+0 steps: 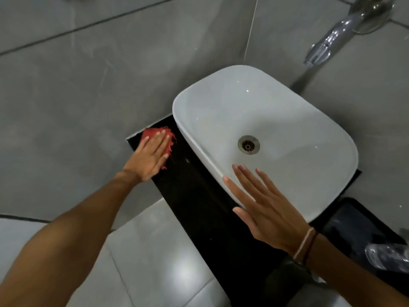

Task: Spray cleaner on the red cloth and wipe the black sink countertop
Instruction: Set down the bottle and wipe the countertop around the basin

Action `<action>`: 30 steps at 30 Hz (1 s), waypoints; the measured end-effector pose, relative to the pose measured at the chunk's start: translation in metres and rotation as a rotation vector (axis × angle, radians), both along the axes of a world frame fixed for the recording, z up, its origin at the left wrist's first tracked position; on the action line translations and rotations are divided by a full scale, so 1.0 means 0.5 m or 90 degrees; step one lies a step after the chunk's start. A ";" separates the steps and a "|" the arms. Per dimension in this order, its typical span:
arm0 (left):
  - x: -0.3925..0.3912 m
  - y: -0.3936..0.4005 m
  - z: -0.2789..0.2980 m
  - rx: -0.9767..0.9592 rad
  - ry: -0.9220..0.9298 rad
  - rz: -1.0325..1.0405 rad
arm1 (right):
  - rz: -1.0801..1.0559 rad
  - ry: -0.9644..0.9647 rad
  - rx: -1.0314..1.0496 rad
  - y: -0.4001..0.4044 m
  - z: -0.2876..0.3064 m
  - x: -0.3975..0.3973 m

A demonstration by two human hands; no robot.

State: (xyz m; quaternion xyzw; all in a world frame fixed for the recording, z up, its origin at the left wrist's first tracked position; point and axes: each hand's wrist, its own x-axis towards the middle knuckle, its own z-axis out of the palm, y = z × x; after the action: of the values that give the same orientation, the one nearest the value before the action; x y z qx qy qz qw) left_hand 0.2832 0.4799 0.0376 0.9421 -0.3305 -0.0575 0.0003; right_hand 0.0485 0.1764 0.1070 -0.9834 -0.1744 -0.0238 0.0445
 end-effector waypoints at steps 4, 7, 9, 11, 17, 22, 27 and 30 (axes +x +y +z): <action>0.048 -0.007 -0.030 -0.080 -0.047 0.102 | -0.005 0.007 0.024 0.003 -0.001 0.006; 0.015 -0.032 -0.054 -0.125 -0.045 0.226 | -0.012 0.010 0.025 0.001 0.003 0.001; -0.013 -0.047 -0.057 -0.145 -0.055 0.293 | -0.009 0.009 0.023 0.002 0.005 0.002; -0.050 -0.051 -0.058 -0.135 -0.030 0.294 | -0.021 0.017 0.020 0.001 -0.002 0.010; -0.294 -0.055 -0.055 -0.080 0.019 0.123 | -0.018 -0.015 0.006 0.009 0.004 0.002; -0.490 -0.114 -0.070 -0.090 0.035 -0.123 | -0.028 -0.034 0.008 0.016 0.006 -0.003; -0.289 -0.059 -0.037 -0.048 0.024 -0.243 | -0.036 -0.032 0.015 0.017 0.011 -0.001; -0.090 -0.027 -0.024 -0.041 0.031 -0.198 | -0.053 -0.013 0.011 0.016 0.008 0.001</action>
State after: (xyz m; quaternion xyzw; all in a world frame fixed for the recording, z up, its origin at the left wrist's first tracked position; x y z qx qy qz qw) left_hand 0.2384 0.4663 0.0253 0.8774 -0.4738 -0.0689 0.0298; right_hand 0.0488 0.1841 0.1112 -0.9891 -0.1332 -0.0370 0.0504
